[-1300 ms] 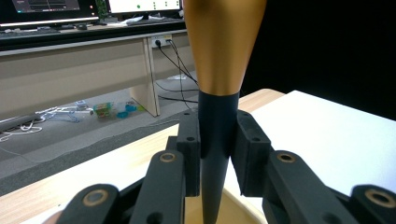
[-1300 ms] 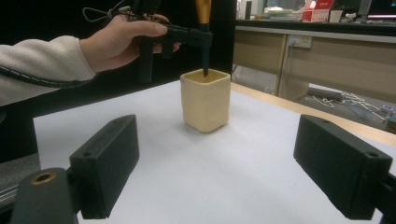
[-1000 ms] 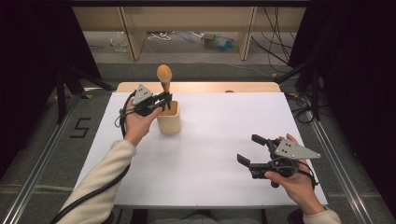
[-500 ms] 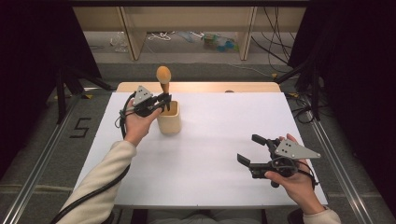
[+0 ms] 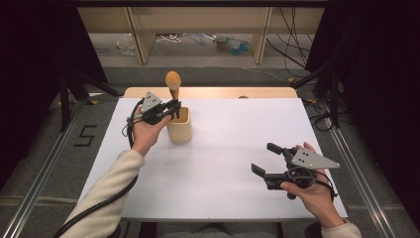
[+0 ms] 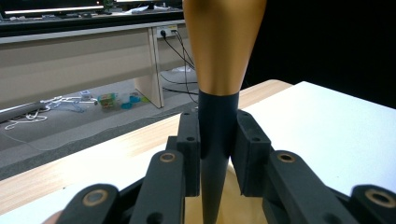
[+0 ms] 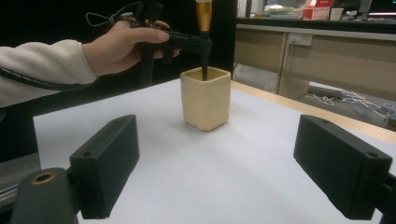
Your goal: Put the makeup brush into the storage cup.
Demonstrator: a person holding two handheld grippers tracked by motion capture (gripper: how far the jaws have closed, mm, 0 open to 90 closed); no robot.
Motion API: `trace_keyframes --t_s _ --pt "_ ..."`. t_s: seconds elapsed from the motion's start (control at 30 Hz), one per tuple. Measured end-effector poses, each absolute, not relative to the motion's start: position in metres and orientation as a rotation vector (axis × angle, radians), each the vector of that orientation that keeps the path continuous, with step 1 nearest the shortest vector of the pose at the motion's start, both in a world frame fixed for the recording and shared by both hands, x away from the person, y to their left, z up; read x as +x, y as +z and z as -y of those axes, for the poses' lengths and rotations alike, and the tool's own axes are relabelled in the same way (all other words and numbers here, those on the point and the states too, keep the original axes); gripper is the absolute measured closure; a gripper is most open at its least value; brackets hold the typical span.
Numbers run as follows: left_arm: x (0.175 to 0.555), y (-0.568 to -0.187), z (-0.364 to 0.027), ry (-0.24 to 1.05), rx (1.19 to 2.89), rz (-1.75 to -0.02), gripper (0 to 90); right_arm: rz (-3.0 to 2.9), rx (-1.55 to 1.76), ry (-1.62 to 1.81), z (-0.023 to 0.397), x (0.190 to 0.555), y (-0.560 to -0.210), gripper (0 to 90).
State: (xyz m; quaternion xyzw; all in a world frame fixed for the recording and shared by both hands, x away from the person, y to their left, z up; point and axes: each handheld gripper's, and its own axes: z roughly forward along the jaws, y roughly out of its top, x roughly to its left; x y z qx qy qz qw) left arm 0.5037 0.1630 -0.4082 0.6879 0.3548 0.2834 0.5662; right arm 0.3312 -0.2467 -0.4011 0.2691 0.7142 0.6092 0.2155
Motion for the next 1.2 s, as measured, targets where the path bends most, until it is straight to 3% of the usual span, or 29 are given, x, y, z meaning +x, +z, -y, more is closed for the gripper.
trace_keyframes --t_s 1.2 --pt "0.5054 -0.4133 -0.1646 0.663 1.629 -0.856 74.1 -2.032 0.765 1.684 0.2473 0.3302 -0.4011 15.2"
